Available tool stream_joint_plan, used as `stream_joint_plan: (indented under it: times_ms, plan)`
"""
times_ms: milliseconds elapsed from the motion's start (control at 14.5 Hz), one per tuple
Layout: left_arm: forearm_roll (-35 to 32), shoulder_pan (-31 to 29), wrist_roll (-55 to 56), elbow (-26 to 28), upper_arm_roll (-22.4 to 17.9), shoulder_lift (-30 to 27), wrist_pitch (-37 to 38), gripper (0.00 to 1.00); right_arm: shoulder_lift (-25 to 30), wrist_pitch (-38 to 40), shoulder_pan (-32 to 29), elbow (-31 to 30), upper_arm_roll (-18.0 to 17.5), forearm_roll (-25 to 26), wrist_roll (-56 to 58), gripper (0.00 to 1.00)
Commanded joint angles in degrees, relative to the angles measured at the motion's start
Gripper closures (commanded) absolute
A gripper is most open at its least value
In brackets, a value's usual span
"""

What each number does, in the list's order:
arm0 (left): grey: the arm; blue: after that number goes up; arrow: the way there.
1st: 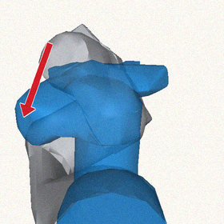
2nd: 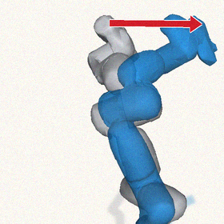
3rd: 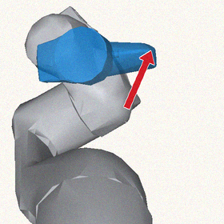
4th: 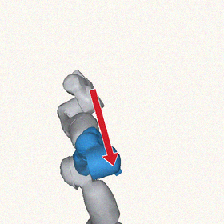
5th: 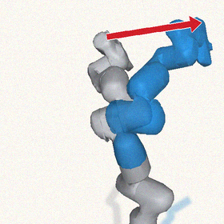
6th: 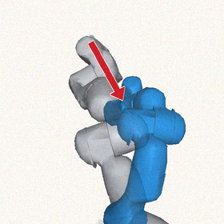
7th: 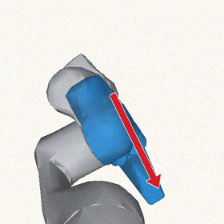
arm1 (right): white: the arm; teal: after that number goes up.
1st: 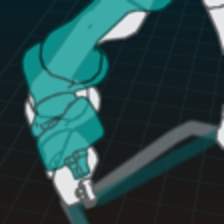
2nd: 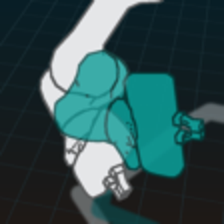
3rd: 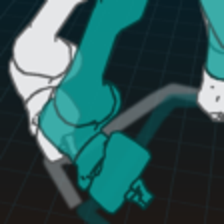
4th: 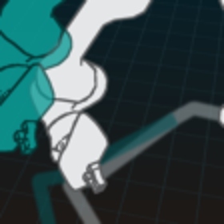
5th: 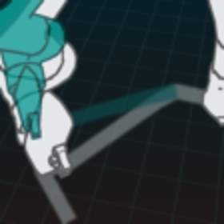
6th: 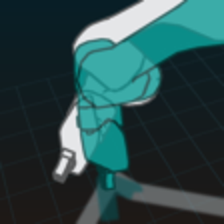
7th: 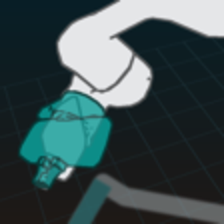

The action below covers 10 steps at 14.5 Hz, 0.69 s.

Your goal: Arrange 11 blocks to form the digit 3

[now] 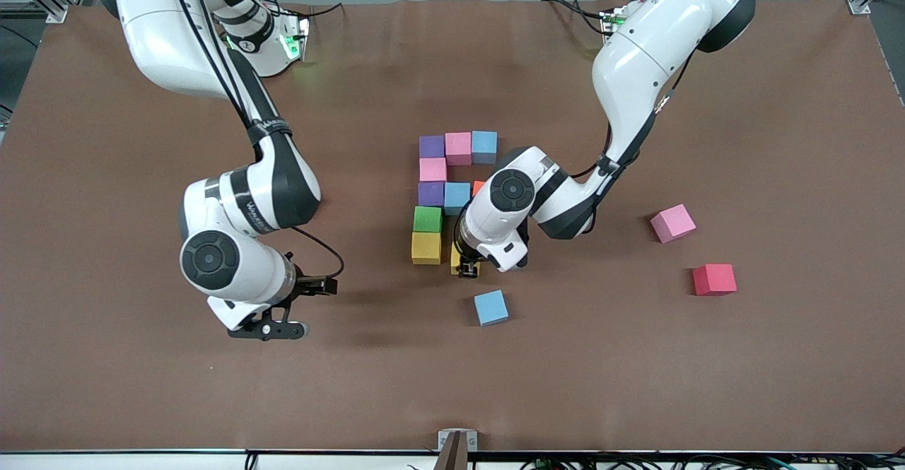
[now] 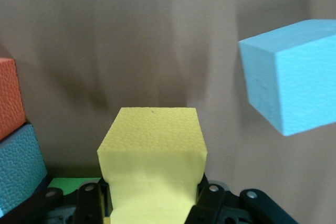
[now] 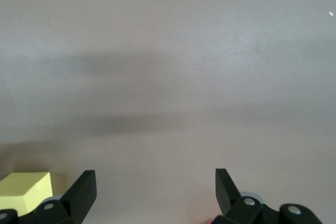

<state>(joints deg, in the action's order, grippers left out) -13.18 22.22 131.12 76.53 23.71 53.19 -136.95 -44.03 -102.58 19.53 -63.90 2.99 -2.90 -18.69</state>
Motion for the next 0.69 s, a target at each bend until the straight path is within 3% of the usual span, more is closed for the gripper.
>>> stream_joint_plan:
  times_ms: [0, 620]
  plan:
    - [1.0, 1.7, 1.8, -1.6, -0.6, 0.8, -0.1, 0.93, 3.4, 1.3, -1.2, -3.0, -0.4, 0.8, -0.1, 0.00]
    - [1.5, 2.2, 3.1, -1.5, -0.6, 1.9, -0.2, 0.91, 3.8, 0.7, -1.0, -4.5, -0.4, 2.2, -0.1, 0.00]
